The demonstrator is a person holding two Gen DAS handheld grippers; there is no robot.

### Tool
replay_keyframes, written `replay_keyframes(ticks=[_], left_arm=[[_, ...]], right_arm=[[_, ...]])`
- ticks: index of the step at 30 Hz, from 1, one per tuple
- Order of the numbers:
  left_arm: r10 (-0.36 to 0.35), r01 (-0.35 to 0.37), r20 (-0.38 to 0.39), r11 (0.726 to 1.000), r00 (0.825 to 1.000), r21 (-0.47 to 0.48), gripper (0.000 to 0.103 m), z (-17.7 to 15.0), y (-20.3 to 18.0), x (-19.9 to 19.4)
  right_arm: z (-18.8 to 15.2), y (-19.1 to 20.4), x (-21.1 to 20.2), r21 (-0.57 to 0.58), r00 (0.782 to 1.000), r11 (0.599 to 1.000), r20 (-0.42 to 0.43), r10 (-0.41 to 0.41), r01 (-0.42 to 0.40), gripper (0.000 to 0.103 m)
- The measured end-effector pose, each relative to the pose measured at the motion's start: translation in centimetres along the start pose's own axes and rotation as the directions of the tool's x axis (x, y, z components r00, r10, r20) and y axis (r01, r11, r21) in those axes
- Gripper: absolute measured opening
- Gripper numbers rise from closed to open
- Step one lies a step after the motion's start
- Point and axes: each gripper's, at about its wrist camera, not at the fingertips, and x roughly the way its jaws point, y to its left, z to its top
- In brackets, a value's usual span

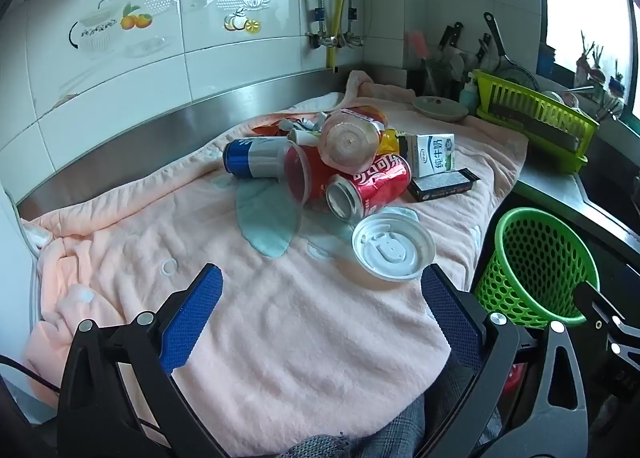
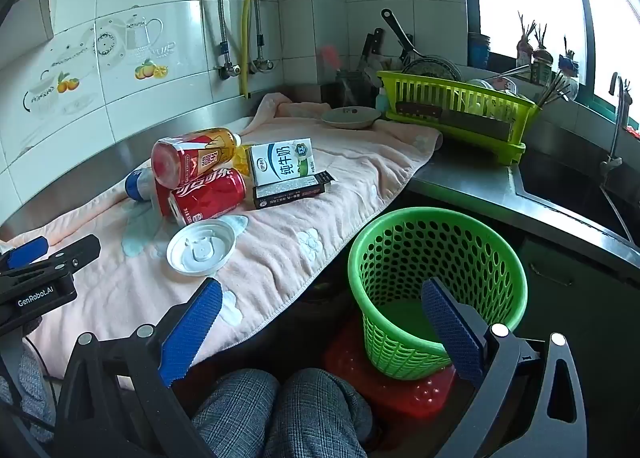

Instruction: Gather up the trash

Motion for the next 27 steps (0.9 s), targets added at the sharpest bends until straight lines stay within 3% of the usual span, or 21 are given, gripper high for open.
replay_keyframes(ticks=[27], left_arm=[[-0.002,0.002,-0.001,1.000,1.000,0.000,0.098,-0.26,-0.21,-0.36]], right_arm=[[-0.14,-0.12,-0.14,0.005,1.000,1.000,0.002,-0.001,0.001,0.097]])
